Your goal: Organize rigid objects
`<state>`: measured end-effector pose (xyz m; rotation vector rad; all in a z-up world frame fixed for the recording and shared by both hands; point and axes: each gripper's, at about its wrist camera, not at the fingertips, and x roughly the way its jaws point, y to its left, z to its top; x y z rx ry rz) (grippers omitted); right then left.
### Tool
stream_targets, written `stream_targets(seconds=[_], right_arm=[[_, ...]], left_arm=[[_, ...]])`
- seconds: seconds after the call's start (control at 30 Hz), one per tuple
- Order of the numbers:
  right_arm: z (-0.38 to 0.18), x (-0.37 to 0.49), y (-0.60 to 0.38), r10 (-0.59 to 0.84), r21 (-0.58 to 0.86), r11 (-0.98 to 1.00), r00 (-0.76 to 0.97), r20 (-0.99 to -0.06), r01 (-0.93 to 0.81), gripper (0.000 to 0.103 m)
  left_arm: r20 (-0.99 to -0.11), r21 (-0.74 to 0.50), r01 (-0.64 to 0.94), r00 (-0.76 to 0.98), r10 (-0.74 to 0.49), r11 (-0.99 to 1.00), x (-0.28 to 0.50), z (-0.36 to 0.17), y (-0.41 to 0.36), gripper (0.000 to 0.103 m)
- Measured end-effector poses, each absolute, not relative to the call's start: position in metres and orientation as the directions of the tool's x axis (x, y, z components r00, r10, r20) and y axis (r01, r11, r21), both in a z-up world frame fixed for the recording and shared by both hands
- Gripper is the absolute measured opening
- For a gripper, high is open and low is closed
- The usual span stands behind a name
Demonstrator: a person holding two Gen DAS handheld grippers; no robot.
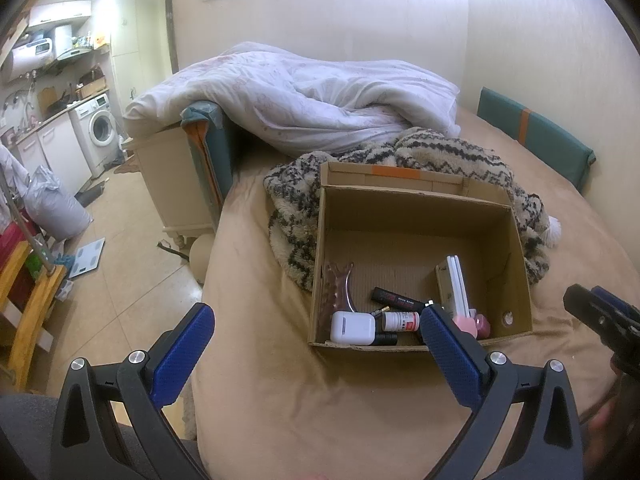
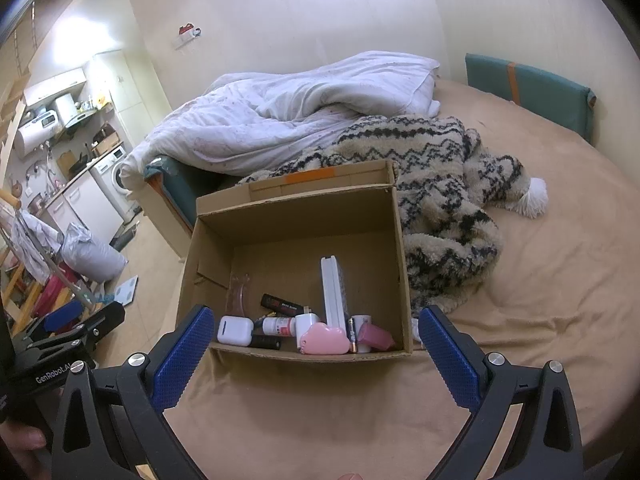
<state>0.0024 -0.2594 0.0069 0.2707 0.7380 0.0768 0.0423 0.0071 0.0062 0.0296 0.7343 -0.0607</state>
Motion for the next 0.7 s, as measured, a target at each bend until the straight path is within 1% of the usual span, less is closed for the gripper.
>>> stream_targets(seconds=[0.7], right_arm=[[0.0056,0.002,-0.2574,0.166,0.271,0.962,0.737,-0.655,0.024,0.103]], left_arm=[[-0.671,0.006,0.068,0.74,-0.046,0.998,0.0427,0.0065,0.0063,0.103]])
